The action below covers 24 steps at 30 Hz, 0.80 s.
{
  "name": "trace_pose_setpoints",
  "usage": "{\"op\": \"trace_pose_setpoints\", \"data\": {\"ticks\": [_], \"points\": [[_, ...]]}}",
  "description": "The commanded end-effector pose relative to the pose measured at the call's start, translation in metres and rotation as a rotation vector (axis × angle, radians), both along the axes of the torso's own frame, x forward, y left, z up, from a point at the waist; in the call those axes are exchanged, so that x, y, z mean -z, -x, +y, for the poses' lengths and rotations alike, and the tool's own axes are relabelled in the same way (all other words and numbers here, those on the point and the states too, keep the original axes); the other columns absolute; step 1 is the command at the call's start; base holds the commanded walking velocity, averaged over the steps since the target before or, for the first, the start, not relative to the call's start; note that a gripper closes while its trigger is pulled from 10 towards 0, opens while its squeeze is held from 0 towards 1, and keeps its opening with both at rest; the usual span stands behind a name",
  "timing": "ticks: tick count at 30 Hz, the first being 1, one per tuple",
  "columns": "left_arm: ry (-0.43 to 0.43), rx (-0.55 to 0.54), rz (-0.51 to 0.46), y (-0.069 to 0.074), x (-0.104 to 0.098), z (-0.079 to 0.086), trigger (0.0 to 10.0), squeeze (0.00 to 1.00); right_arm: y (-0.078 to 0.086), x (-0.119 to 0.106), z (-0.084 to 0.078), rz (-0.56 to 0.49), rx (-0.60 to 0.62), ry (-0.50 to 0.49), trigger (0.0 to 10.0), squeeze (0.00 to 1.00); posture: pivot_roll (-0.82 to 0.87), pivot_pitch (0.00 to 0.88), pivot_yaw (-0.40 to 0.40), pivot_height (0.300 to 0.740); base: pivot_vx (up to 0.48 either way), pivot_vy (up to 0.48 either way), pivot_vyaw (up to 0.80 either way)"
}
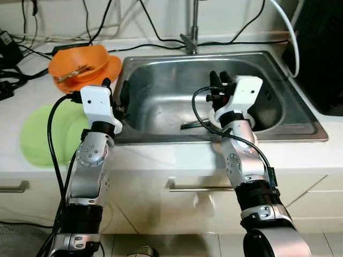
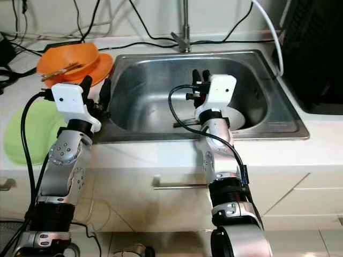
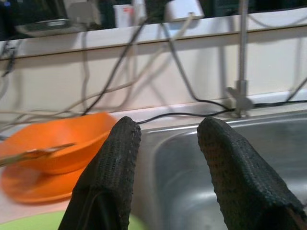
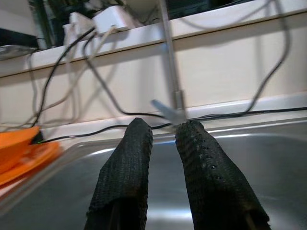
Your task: Kitchen organization
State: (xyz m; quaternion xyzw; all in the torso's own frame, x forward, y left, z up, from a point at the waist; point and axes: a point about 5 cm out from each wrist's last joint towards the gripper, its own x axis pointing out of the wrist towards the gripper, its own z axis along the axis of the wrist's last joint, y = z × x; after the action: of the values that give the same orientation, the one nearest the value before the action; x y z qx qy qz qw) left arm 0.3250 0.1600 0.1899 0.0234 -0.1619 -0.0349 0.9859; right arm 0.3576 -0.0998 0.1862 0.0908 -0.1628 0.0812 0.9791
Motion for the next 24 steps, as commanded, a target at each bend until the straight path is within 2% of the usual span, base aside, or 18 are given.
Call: {"op": "trace_pose_setpoints", "data": {"ticks": [1,15,24], "points": [[-0.004,-0.011,-0.008,-0.0004,-0.0016,0.0023,10.0,0.00,0.0010,-0.0015,0.0041,-0.010,-0.015,-0.011,10.0,0.00,0.16,0.032,0.102,0.740,0.000,0.420,0.00],[-0.005,-0.004,-0.007,-0.0004,-0.0020,-0.0006,10.0,0.00,0.0009,0.0050,-0.0008,0.023,-0.004,-0.027,10.0,0.00,0.16,0.030,0.103,0.740,0.000,0.408,0.00],[-0.017,-0.005,-0.010,-0.0009,-0.0019,-0.0011,10.0,0.00,0.0009,0.0077,-0.0053,0.035,0.009,-0.027,10.0,0.00,0.15,0.030,0.106,0.740,0.000,0.000,0.00]]}}
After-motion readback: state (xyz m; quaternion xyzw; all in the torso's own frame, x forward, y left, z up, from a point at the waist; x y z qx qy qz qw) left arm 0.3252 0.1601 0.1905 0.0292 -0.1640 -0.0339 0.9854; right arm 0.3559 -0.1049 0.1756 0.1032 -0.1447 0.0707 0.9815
